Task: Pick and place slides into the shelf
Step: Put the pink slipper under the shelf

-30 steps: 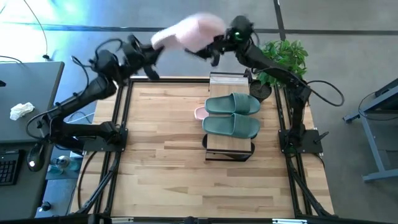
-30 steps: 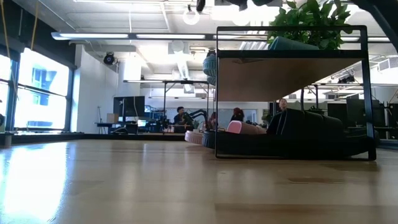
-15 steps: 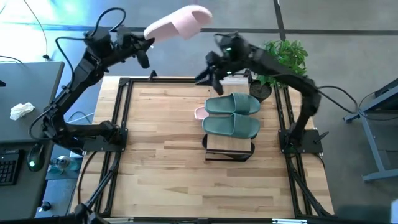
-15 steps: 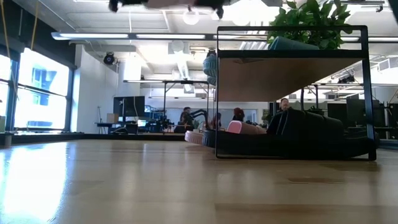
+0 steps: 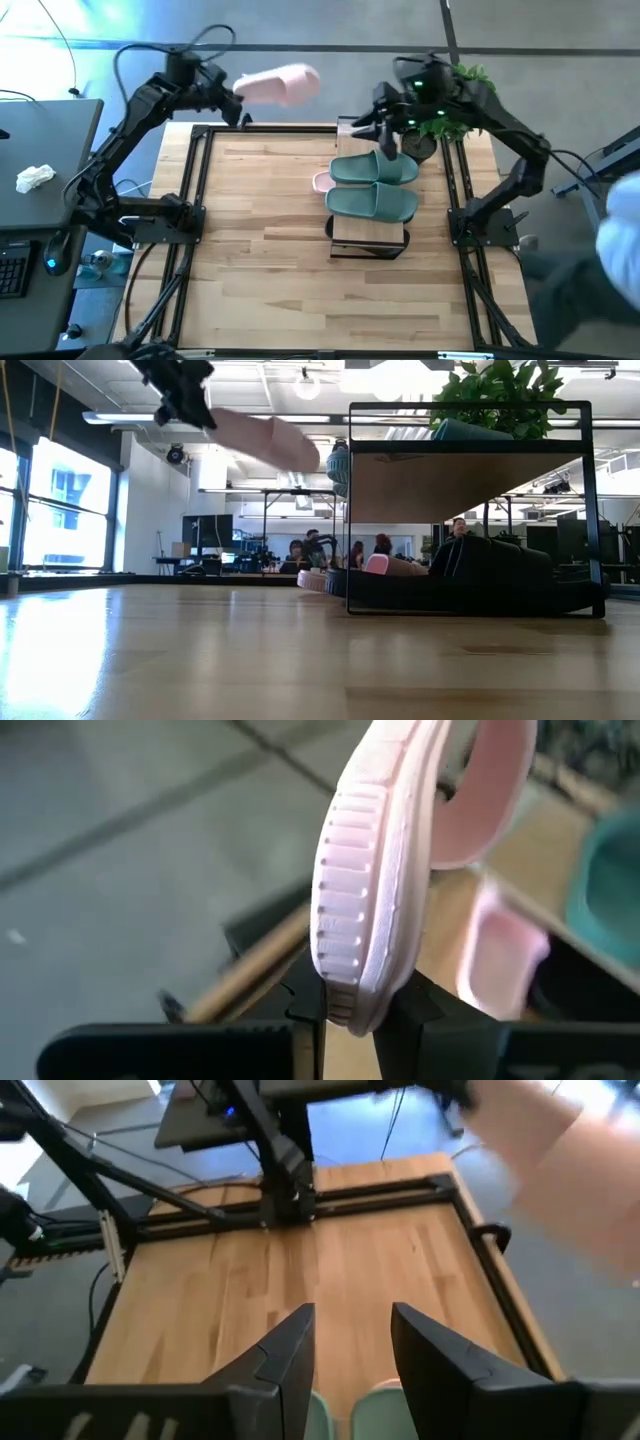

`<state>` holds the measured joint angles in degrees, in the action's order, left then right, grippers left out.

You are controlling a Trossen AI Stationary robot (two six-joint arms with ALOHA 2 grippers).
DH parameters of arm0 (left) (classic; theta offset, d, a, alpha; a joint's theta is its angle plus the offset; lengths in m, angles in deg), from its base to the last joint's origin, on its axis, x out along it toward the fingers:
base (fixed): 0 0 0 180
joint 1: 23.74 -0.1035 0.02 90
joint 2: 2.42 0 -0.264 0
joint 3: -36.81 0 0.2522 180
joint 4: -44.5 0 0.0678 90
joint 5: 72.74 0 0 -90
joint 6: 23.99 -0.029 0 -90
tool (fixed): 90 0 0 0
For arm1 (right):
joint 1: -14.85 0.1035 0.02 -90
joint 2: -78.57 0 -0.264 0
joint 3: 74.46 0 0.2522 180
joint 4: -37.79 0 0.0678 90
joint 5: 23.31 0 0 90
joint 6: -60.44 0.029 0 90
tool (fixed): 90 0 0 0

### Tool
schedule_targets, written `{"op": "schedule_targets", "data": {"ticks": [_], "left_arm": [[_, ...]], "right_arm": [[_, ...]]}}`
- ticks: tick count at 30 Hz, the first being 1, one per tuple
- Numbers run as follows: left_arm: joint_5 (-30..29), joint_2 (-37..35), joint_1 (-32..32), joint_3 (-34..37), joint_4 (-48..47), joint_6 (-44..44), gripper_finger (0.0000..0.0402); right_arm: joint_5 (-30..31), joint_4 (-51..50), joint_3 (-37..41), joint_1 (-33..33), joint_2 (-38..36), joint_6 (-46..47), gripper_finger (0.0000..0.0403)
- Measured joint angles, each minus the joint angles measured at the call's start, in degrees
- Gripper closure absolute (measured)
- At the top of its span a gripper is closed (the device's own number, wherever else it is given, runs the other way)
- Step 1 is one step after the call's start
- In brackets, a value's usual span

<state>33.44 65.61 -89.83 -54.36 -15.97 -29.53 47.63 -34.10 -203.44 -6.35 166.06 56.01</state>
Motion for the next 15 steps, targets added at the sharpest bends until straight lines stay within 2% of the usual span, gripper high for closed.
{"op": "schedule_targets", "data": {"ticks": [6, 12, 15], "left_arm": [[1.2, 5.3, 0.1, 0.0, -11.9, -3.6, 0.0363], [0.8, 11.3, 0.0, 0.0, -20.2, -6.4, 0.0362], [3.8, 14.6, 0.1, 0.1, -20.6, -6.8, 0.0362]], "right_arm": [[6.4, -4.0, -0.1, 1.6, -2.8, 1.4, 0.0279], [8.6, -8.3, -0.2, 1.5, -3.9, 4.8, 0.0279], [9.0, -9.6, -0.1, 1.5, -3.8, 6.1, 0.0279]]}}
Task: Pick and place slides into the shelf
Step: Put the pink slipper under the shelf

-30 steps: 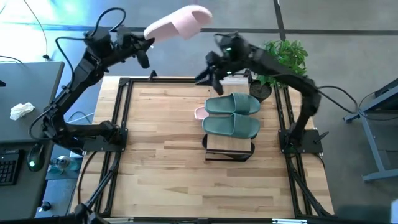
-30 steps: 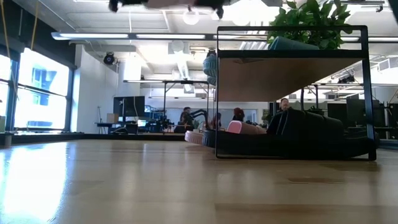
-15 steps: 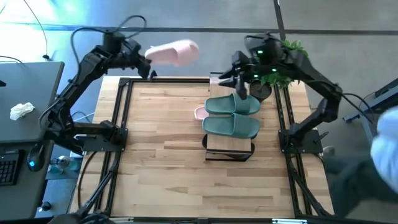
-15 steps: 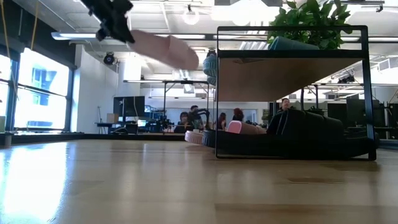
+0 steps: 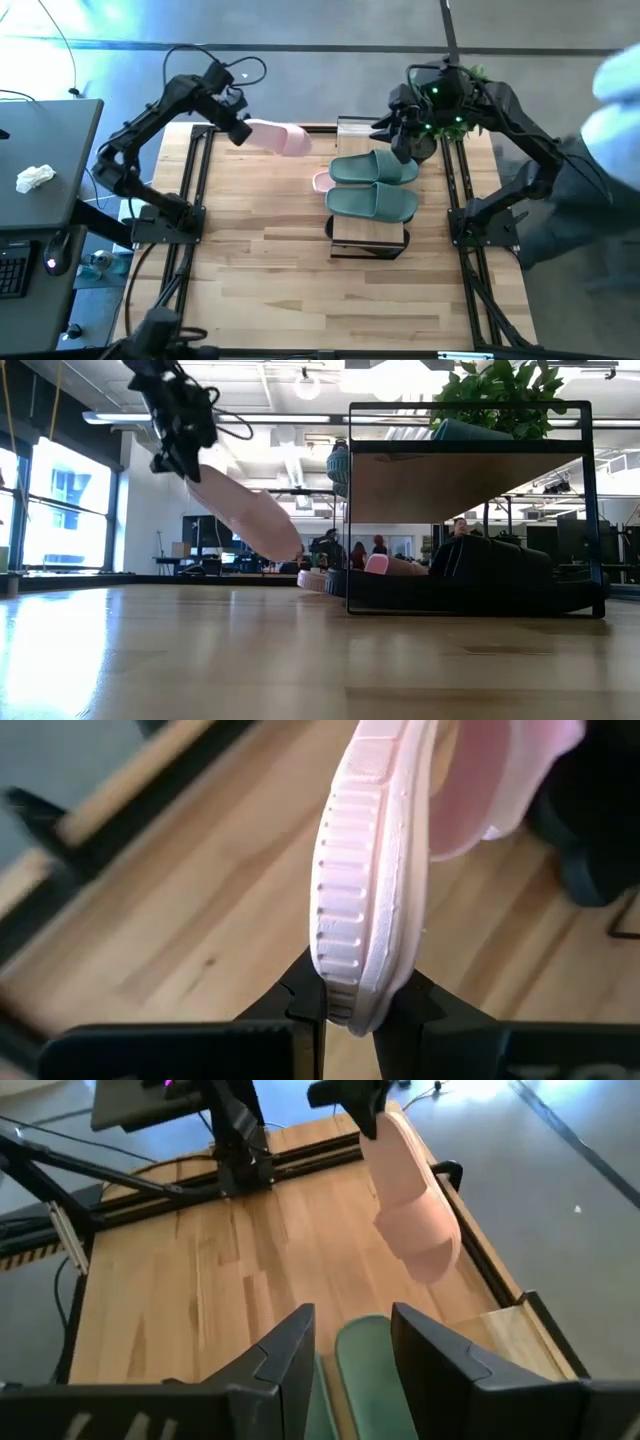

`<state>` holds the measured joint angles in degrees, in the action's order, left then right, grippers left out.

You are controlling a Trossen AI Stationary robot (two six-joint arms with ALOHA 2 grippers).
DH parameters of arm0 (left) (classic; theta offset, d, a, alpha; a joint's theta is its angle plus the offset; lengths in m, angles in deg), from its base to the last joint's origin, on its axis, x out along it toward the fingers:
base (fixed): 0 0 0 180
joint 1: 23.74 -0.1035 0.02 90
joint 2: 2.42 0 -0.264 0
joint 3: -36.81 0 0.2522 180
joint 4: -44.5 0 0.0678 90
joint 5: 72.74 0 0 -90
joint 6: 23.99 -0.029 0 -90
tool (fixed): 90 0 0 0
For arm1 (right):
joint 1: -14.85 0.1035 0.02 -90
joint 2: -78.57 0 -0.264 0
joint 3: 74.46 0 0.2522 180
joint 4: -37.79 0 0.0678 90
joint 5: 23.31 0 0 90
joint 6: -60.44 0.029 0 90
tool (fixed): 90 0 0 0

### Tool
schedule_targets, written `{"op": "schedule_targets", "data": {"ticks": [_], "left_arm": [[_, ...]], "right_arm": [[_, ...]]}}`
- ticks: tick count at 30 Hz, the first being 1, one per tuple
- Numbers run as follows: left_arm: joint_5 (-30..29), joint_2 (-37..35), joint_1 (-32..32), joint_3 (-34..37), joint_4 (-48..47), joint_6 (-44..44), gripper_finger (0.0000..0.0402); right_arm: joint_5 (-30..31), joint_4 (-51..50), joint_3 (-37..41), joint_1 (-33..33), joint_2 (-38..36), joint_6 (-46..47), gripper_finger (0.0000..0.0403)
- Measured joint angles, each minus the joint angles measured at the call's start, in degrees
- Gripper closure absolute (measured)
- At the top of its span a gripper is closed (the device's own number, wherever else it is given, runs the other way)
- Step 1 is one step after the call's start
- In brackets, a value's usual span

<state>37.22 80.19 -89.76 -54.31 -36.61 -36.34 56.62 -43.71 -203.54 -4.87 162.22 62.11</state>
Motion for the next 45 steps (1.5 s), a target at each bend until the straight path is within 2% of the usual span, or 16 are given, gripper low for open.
{"op": "schedule_targets", "data": {"ticks": [3, 11, 17, 21, 25, 27, 30, 33, 38, 41, 45], "left_arm": [[2.5, 3.6, 0.0, 0.0, 0.0, 0.5, 0.0362], [1.1, 12.5, 0.1, 0.2, 1.6, 5.4, 0.0362], [3.8, 16.1, 0.9, 0.2, 5.5, 9.4, 0.0362], [5.2, 18.5, 0.7, 0.2, 6.6, 10.9, 0.0364], [6.8, 20.6, 0.8, 0.2, 9.1, 11.3, 0.0364], [8.0, 21.6, 0.9, 0.2, 9.8, 11.3, 0.0364], [8.9, 22.8, 0.8, 0.2, 11.0, 11.2, 0.0364], [10.4, 24.2, 0.8, 0.2, 11.8, 11.0, 0.0364], [11.9, 25.8, 0.8, 0.2, 12.3, 10.2, 0.0364], [13.0, 26.4, 0.8, 0.2, 12.7, 10.6, 0.0364], [13.9, 26.4, 0.9, 0.2, 14.3, 12.8, 0.0364]], "right_arm": [[0.0, -2.0, 0.0, 0.0, -0.1, 1.0, 0.0279], [1.2, -4.5, 0.0, 1.7, -0.1, 1.6, 0.0279], [4.6, -6.5, 0.0, 4.1, -0.1, 2.7, 0.0279], [11.2, -12.3, 0.0, 4.6, -0.1, 7.0, 0.0279], [23.5, -22.9, 0.0, 5.5, -1.3, 15.6, 0.0279], [27.6, -21.3, 1.1, 7.0, -3.5, 19.0, 0.0282], [27.7, -20.4, 5.0, 8.8, -8.0, 24.2, 0.0299], [29.4, -22.0, 14.1, 10.4, -13.0, 31.1, 0.0332], [21.7, -15.6, 32.6, 15.5, -21.7, 34.3, 0.0394], [25.7, -13.4, 40.4, 19.7, -24.8, 41.8, 0.0394], [30.2, -14.7, 46.5, 25.2, -29.4, 53.2, 0.0401]]}}
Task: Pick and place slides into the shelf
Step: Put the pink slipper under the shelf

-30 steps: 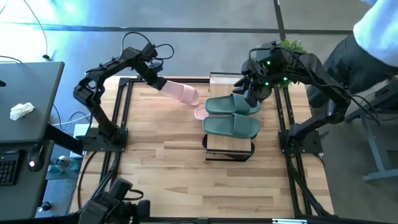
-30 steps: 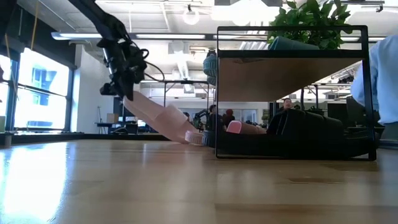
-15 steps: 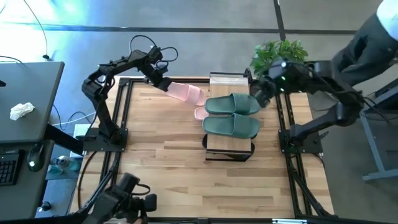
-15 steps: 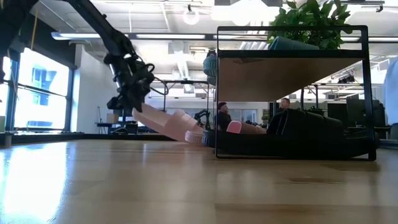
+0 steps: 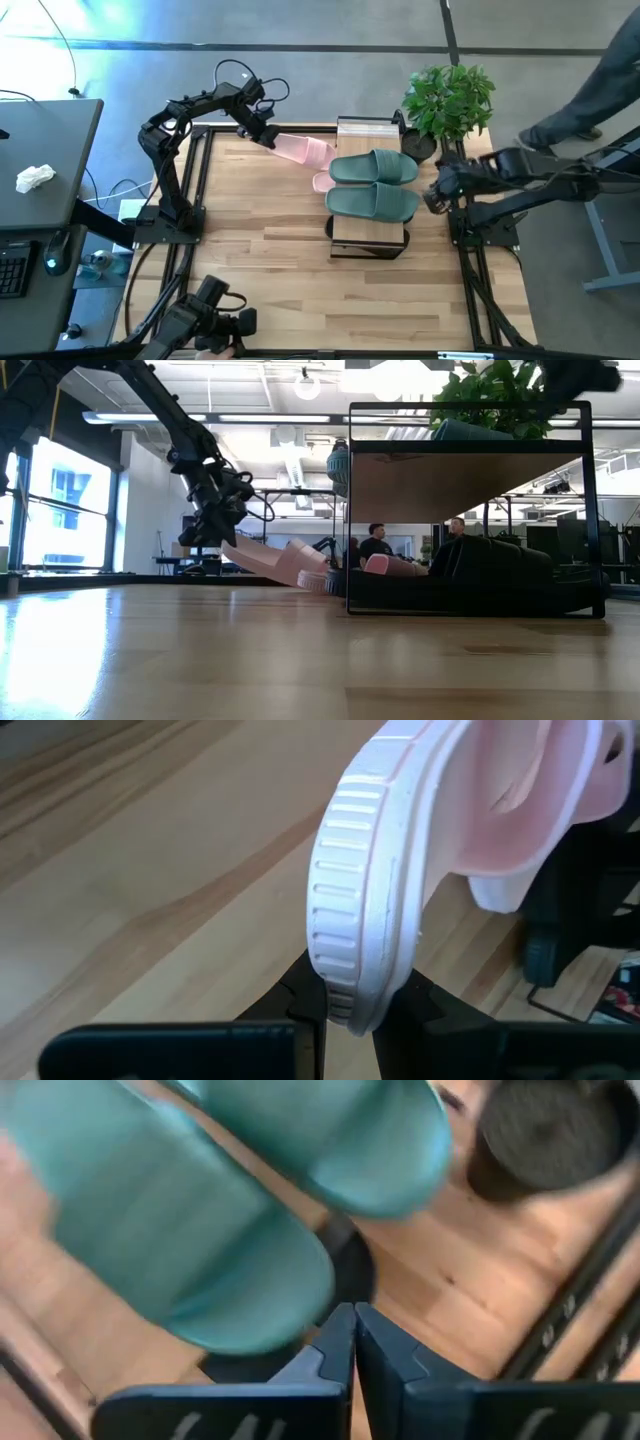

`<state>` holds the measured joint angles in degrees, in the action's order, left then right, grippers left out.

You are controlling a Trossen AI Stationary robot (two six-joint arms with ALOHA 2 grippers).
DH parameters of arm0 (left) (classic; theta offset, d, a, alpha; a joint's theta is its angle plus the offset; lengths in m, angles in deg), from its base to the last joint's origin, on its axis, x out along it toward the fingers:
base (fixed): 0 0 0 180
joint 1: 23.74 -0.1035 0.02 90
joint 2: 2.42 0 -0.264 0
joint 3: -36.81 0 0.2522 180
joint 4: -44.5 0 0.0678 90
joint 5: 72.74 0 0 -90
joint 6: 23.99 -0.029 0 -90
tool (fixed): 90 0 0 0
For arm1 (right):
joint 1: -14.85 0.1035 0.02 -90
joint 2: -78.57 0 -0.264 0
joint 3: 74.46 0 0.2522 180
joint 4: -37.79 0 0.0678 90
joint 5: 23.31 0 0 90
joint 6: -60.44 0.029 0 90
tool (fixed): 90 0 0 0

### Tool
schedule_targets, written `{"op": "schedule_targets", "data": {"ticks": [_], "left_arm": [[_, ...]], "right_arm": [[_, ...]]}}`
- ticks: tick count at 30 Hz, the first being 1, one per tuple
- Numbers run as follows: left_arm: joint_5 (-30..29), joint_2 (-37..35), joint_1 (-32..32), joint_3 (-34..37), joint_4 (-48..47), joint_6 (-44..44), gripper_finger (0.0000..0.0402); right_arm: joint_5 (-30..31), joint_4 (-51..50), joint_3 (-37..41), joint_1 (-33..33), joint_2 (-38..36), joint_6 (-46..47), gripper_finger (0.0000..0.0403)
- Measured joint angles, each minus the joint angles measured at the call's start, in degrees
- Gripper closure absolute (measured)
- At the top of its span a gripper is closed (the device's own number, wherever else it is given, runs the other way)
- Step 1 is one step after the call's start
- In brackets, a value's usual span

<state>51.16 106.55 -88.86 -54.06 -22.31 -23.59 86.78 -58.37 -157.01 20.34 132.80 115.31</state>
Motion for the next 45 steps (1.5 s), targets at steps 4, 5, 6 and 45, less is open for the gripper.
{"op": "schedule_targets", "data": {"ticks": [4, 5, 6, 45], "left_arm": [[1.2, 0.0, 0.0, 0.0, 1.0, 1.0, 0.0364], [1.2, 0.0, 0.0, 0.0, 1.2, 1.3, 0.0364], [1.1, 0.0, 0.0, 0.0, 1.7, 1.4, 0.0364], [4.3, 7.5, 10.6, -0.1, 20.2, 17.4, 0.0365]], "right_arm": [[1.8, 0.5, 8.6, 3.0, -3.4, 13.8, 0.0402], [1.4, 1.8, 11.2, 3.5, -4.1, 16.4, 0.0402], [0.9, 3.7, 13.9, 3.8, -4.9, 18.7, 0.0402], [5.5, 30.5, 41.2, 4.3, -13.9, 35.0, 0.0403]]}}
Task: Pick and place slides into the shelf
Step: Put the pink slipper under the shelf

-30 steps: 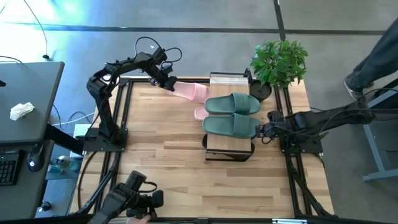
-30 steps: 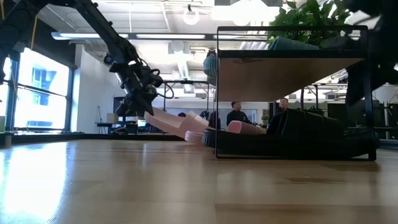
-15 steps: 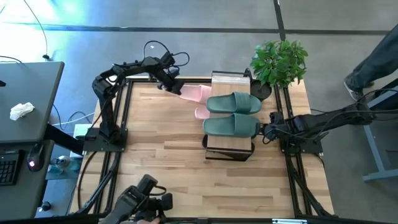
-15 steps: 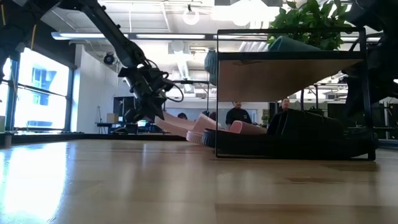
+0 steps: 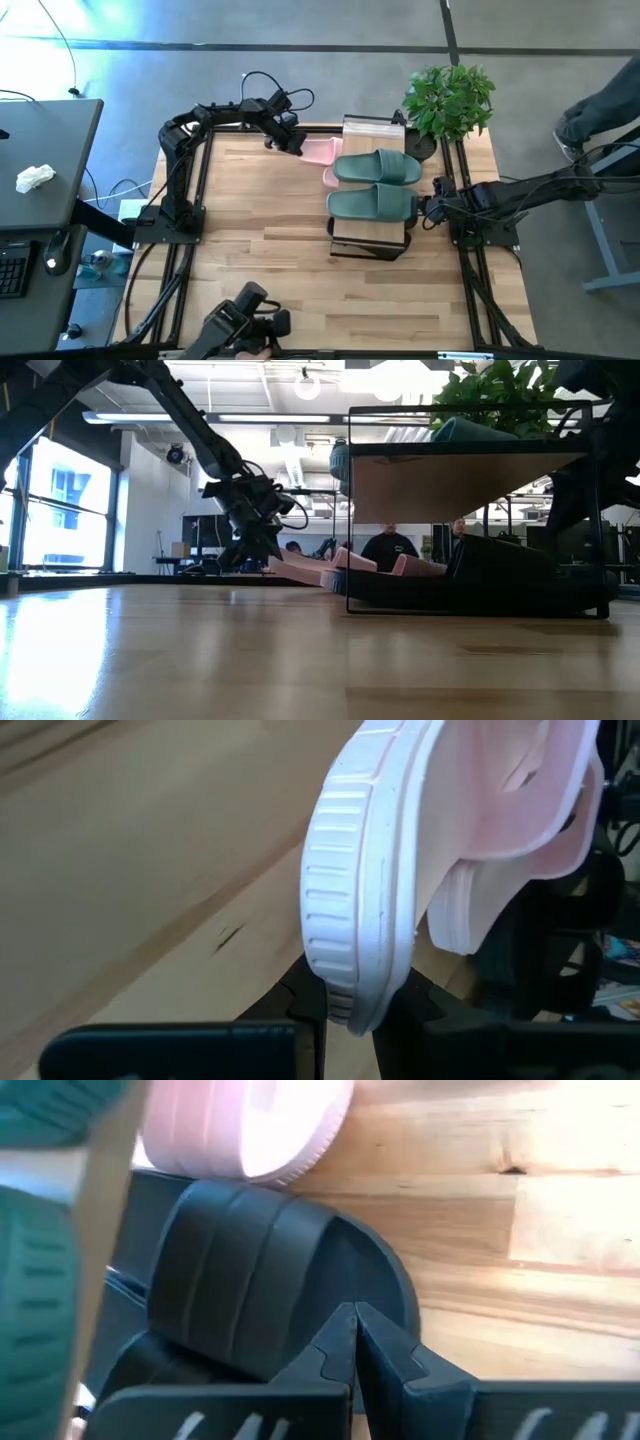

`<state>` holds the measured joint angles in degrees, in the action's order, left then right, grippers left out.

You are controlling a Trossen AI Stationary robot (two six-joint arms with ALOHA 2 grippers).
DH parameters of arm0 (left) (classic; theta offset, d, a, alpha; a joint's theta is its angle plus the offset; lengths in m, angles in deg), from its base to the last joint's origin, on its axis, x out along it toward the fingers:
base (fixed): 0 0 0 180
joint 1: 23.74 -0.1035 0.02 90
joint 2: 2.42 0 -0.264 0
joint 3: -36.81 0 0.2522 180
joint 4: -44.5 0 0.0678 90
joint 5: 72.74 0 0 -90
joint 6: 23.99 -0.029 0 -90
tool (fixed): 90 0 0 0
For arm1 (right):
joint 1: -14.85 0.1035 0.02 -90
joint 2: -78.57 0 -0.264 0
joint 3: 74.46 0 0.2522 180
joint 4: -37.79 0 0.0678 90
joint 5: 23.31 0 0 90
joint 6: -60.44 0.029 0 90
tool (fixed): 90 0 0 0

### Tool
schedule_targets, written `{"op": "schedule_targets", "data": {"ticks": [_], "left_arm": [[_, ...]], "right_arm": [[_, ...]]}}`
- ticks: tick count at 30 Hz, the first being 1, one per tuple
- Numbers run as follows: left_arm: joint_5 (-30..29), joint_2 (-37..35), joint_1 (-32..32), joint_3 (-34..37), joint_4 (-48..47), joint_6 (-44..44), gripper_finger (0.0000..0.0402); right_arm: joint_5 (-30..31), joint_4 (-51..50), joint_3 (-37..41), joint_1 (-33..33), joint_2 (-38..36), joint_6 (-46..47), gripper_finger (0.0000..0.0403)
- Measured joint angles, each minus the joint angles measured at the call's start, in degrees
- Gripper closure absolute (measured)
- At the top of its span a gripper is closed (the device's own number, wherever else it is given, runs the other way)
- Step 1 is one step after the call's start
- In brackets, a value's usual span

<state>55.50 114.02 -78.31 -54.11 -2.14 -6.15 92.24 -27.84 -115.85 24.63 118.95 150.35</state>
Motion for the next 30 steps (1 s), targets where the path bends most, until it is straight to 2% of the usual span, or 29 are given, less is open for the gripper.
{"op": "schedule_targets", "data": {"ticks": [4, 15, 17, 20, 25, 30], "left_arm": [[-0.6, 0.0, -0.1, 0.0, 0.1, -0.5, 0.0365], [-1.3, 0.0, -0.1, 0.0, 0.1, -2.5, 0.0365], [-1.4, 0.0, -0.1, 0.0, 0.1, -2.9, 0.0365], [-1.7, 0.0, -0.1, 0.0, 0.1, -3.2, 0.0365], [-1.7, 0.0, -0.1, 0.0, 0.1, -4.4, 0.0365], [-1.6, 0.0, -0.1, 0.0, 0.1, -4.5, 0.0364]], "right_arm": [[0.0, -0.2, -0.9, 0.0, 0.0, -0.4, 0.0403], [0.5, -9.4, -7.3, 0.0, 0.1, -2.2, 0.0403], [-1.6, -8.8, -7.3, 0.0, 0.0, -7.4, 0.0403], [-6.6, -8.5, -7.2, 0.9, 0.7, -20.2, 0.0403], [-6.5, -8.6, -7.2, 4.5, 0.9, -35.4, 0.0403], [-5.0, -14.2, -4.8, 6.9, 0.1, -27.7, 0.0403]]}}
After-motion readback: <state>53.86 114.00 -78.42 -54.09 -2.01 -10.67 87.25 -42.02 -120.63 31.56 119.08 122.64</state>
